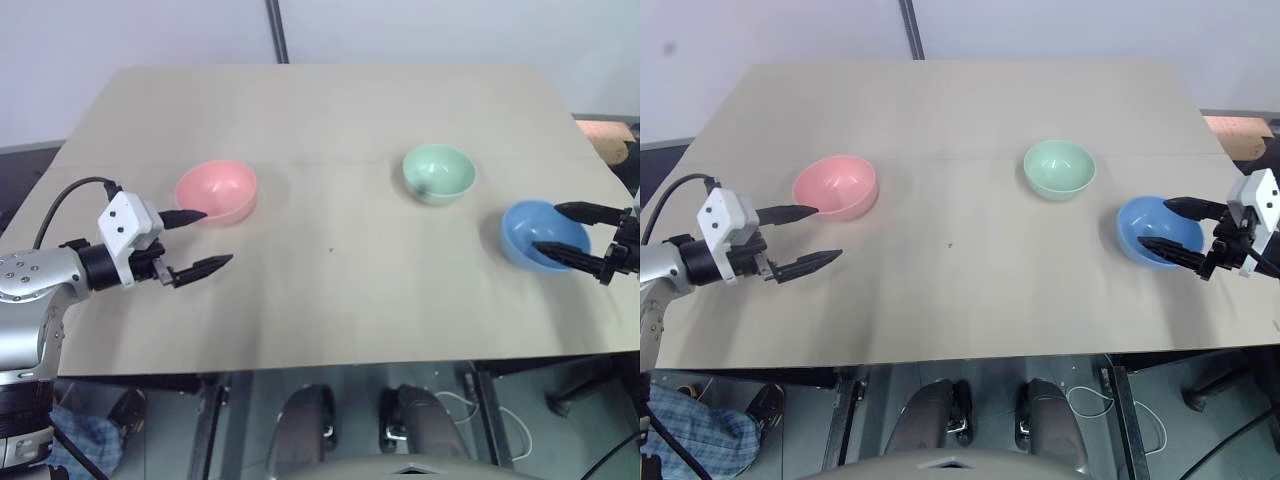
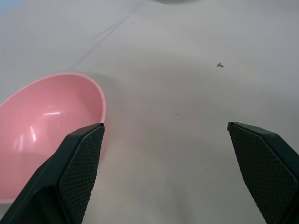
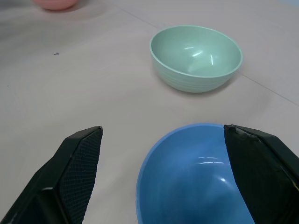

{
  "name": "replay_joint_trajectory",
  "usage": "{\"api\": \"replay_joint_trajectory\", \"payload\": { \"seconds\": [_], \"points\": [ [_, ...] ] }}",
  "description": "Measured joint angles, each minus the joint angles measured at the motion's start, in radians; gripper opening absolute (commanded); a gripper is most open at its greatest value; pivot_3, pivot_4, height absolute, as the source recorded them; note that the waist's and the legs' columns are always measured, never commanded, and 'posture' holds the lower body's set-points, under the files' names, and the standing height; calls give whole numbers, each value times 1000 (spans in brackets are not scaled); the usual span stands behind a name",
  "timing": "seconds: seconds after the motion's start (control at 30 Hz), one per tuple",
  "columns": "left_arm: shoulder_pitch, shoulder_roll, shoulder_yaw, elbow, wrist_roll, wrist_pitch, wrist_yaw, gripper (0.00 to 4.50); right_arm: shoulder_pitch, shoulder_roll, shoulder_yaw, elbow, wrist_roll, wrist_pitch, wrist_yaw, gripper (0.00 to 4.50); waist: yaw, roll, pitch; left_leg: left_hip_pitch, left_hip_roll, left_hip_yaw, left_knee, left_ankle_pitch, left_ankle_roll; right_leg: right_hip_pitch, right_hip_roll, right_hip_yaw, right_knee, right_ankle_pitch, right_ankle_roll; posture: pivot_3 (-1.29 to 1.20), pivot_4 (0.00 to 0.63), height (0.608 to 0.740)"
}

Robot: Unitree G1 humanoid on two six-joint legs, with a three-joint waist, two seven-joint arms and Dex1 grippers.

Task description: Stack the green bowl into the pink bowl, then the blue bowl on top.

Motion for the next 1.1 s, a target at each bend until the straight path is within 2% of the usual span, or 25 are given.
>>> {"api": "replay_joint_trajectory", "payload": {
  "seconds": [0.7,0.9,1.1],
  "points": [
    [-13,-6,-9,42,9,-28,3,4460,-37,19,5,-9,44,47,-28,4500,0,0,0,0,0,0,0,0,0,0,0,0,0,0,0,0,150,740],
    [-93,-32,-76,95,91,-56,82,4460,-69,71,12,-104,161,145,-51,4500,1,0,0,0,0,0,0,0,0,0,0,0,0,0,0,0,150,740],
    [-161,-63,-146,136,147,-77,121,4460,-77,82,14,-130,189,155,-66,4500,3,0,0,-1,0,0,0,0,-1,0,0,0,0,1,-1,0,150,740]
  ]
}}
